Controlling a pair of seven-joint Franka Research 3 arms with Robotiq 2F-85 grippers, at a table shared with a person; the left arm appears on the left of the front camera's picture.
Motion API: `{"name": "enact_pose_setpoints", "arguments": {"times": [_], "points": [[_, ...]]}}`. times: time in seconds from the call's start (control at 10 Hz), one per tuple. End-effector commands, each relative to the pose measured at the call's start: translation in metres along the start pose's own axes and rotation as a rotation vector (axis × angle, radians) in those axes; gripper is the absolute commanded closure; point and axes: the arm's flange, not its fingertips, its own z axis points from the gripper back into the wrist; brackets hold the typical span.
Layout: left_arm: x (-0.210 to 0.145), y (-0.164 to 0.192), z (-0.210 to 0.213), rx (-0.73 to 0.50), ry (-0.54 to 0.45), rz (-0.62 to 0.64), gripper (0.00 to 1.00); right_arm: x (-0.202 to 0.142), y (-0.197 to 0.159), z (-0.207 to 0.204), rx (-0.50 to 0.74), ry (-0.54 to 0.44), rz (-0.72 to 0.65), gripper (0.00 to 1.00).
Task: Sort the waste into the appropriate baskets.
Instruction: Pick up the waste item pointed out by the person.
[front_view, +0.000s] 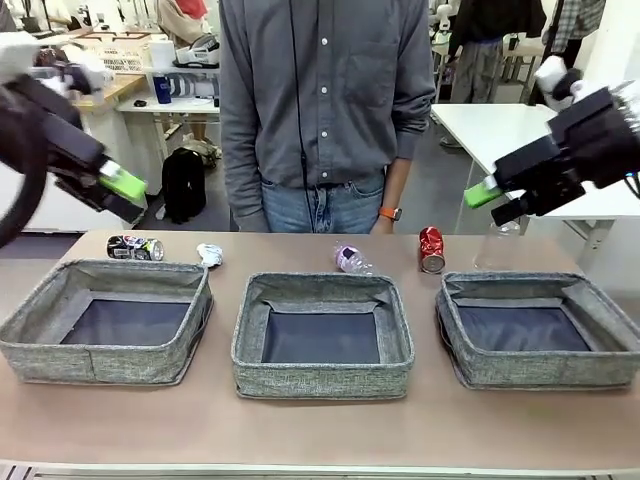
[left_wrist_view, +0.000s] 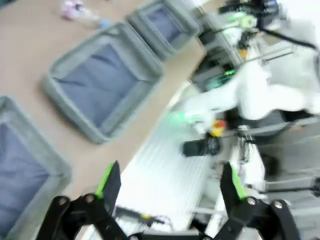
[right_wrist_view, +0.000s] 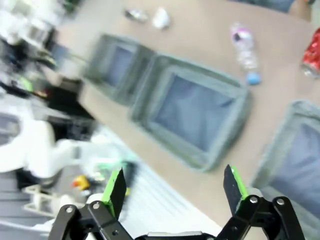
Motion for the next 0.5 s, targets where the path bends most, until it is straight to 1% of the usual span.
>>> {"name": "enact_pose_setpoints", "arguments": {"times": [0.0, 0.1, 0.2, 0.3, 0.4], "points": [[-0.011, 0.019, 0.004, -0.286, -0.162, 0.208, 0.0, -0.02, -0.036, 0.006, 0.424, -0.121, -0.322, 0.0], [-0.024, 0.024, 0.003, -0.318, -0.285, 0.204, 0.0, -0.032, -0.052, 0.007, 0.485, -0.18, -0.364, 0.0], [-0.037, 0.026, 0.003, -0.351, -0.385, 0.201, 0.0, -0.042, -0.065, 0.008, 0.516, -0.237, -0.405, 0.0], [-0.048, 0.026, 0.002, -0.3, -0.425, 0.245, 0.0, -0.048, -0.068, 0.01, 0.463, -0.284, -0.408, 0.0], [-0.051, 0.026, 0.003, -0.226, -0.405, 0.297, 0.0, -0.053, -0.069, 0.014, 0.446, -0.334, -0.382, 0.0]]}}
